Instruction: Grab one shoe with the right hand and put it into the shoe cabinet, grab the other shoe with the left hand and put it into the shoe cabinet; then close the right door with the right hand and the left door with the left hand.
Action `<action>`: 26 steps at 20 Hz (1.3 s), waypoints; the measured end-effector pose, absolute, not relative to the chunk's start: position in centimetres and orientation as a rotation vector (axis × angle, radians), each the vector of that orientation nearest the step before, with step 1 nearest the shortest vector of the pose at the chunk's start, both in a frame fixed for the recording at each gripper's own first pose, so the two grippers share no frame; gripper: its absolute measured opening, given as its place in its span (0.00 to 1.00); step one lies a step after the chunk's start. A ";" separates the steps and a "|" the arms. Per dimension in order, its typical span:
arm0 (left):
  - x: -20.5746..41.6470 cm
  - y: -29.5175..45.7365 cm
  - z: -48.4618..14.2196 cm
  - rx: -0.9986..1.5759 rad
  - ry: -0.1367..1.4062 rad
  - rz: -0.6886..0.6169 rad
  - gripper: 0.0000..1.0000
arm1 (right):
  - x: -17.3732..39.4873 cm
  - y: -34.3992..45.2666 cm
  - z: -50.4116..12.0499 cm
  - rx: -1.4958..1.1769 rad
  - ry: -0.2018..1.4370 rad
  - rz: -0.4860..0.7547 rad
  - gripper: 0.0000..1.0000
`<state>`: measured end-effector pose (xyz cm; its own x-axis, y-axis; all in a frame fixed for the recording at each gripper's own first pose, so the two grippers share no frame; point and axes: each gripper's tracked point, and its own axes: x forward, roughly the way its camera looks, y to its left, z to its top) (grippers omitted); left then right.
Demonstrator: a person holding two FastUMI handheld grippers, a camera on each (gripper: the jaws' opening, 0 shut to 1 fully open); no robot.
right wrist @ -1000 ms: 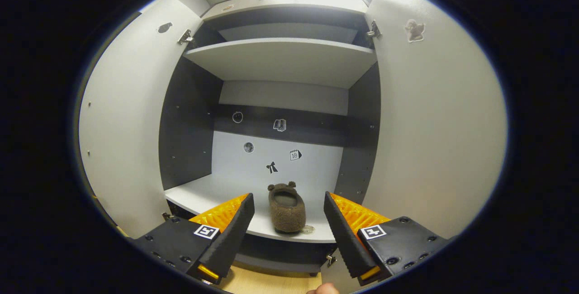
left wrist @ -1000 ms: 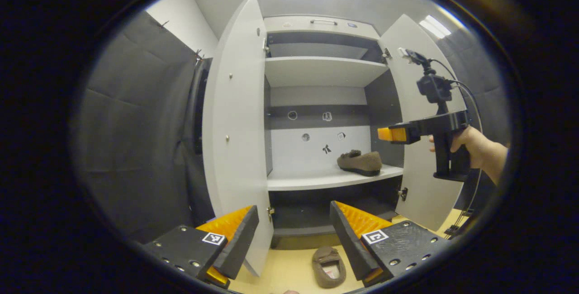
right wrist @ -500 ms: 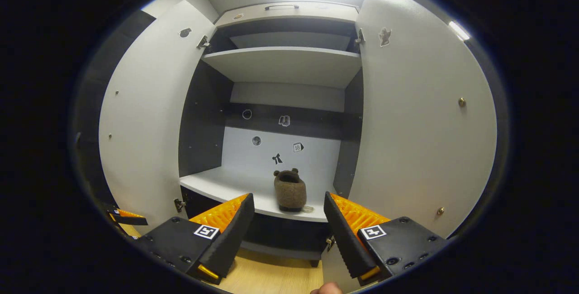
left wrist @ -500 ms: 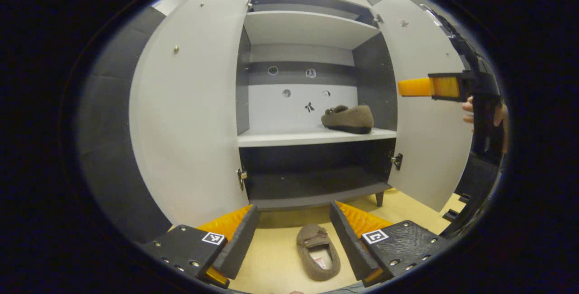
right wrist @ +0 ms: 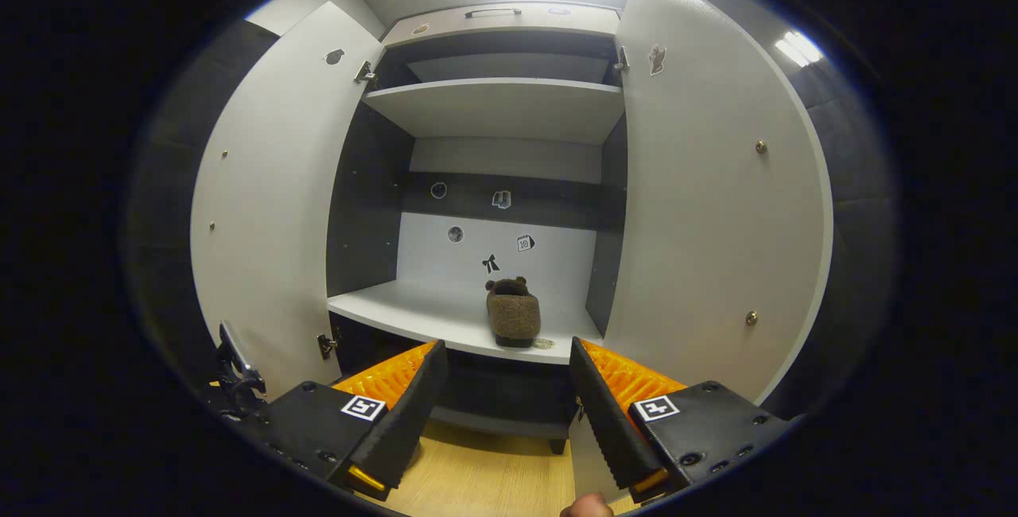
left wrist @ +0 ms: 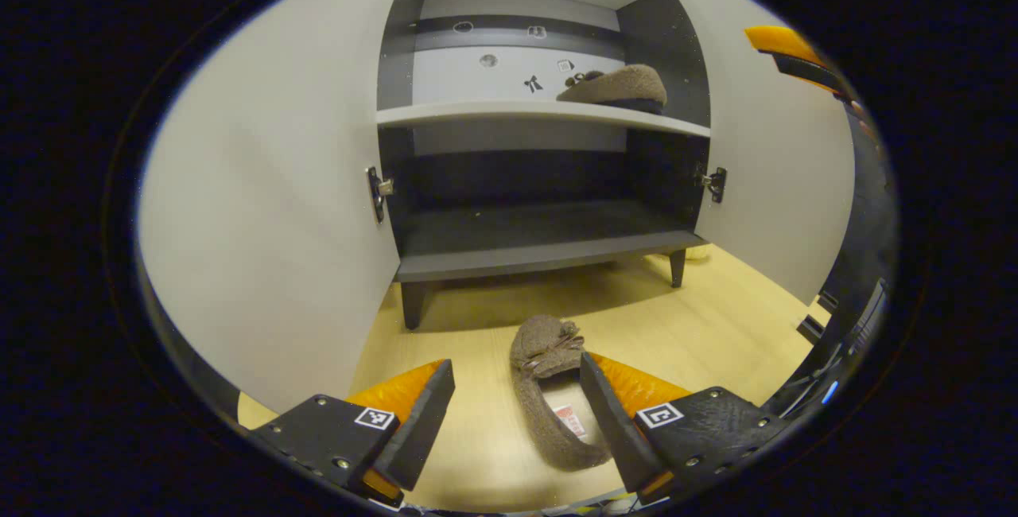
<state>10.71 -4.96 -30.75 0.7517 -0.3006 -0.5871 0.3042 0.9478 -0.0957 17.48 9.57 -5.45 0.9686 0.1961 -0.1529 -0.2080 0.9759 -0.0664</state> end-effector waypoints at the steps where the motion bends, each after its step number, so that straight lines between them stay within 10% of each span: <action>1: 10.6 -5.0 -31.7 0.008 0.664 -0.332 0.94 | 17.3 9.4 -5.5 -0.085 0.147 0.195 0.98; 13: 10.5 -6.0 -39.5 0.057 0.872 -0.353 0.92 | 15.8 9.3 -4.3 -0.078 0.120 0.152 0.97; 22: 10.8 -7.0 -40.5 0.060 0.906 -0.328 0.03 | 15.2 8.7 -4.7 -0.065 0.139 0.143 0.97; 26: 11.3 -7.8 -39.4 -0.078 0.898 -0.289 0.02 | 14.7 8.4 -5.2 -0.059 0.158 0.151 0.98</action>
